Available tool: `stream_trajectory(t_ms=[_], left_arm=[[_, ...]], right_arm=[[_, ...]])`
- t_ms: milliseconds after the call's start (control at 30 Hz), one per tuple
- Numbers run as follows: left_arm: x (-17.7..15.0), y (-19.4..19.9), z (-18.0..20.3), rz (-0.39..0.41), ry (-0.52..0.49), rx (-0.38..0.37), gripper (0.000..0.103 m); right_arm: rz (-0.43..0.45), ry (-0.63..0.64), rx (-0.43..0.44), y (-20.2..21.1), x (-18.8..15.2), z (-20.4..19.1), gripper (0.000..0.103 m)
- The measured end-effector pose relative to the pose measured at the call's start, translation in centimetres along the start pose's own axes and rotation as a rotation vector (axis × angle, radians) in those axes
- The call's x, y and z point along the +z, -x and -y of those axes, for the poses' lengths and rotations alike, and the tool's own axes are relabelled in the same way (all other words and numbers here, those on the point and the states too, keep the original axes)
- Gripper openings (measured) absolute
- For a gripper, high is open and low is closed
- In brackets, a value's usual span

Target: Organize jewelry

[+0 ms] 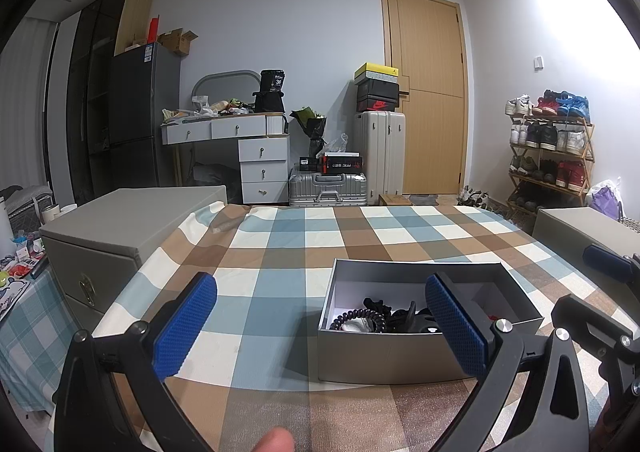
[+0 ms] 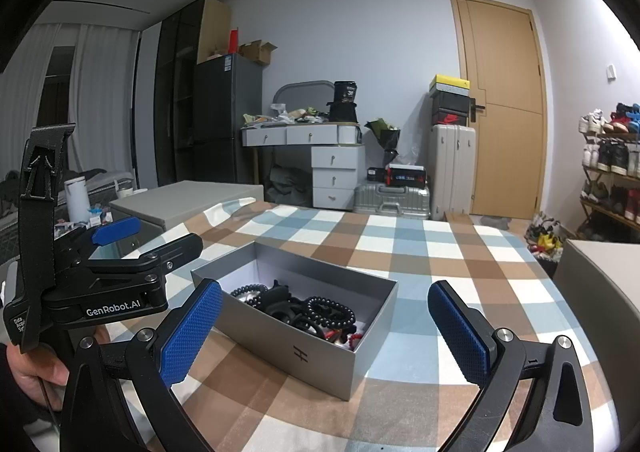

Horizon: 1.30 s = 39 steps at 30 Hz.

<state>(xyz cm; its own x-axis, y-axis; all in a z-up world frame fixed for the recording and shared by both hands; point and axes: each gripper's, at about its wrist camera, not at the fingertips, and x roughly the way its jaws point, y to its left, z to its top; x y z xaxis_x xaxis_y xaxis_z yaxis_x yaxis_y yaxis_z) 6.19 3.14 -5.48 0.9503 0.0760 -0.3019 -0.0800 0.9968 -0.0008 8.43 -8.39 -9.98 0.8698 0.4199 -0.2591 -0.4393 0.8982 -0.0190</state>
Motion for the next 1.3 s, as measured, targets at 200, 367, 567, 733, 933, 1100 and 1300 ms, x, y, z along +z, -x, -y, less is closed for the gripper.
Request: stream_trajectory(t_ms=[200,367,567,733,933,1100,1300], left_arm=[[0.0,-0.01,0.0,0.0,0.0,-0.001,0.102],[0.07,0.1,0.0,0.0,0.0,0.0,0.102],[0.06,0.09,-0.01,0.0,0.0,0.0,0.102],[0.14,0.18,-0.02,-0.001,0.0,0.0,0.102],[0.17,0.21,-0.05,0.0,0.001,0.0,0.102],[0.19,0.24,-0.05,-0.001,0.0,0.0,0.102],[0.17,0.25,-0.06,-0.001,0.0,-0.001,0.102]], right_arm=[[0.0,0.0,0.0,0.0,0.0,0.01,0.103],[0.0,0.0,0.0,-0.01,-0.01,0.0,0.103],[0.0,0.0,0.0,-0.01,-0.01,0.01,0.103],[0.0,0.0,0.0,-0.01,-0.01,0.0,0.103],[0.0,0.0,0.0,-0.01,-0.01,0.01,0.103],[0.0,0.0,0.0,0.0,-0.01,0.02,0.103],[0.0,0.0,0.0,0.0,-0.01,0.02,0.103]])
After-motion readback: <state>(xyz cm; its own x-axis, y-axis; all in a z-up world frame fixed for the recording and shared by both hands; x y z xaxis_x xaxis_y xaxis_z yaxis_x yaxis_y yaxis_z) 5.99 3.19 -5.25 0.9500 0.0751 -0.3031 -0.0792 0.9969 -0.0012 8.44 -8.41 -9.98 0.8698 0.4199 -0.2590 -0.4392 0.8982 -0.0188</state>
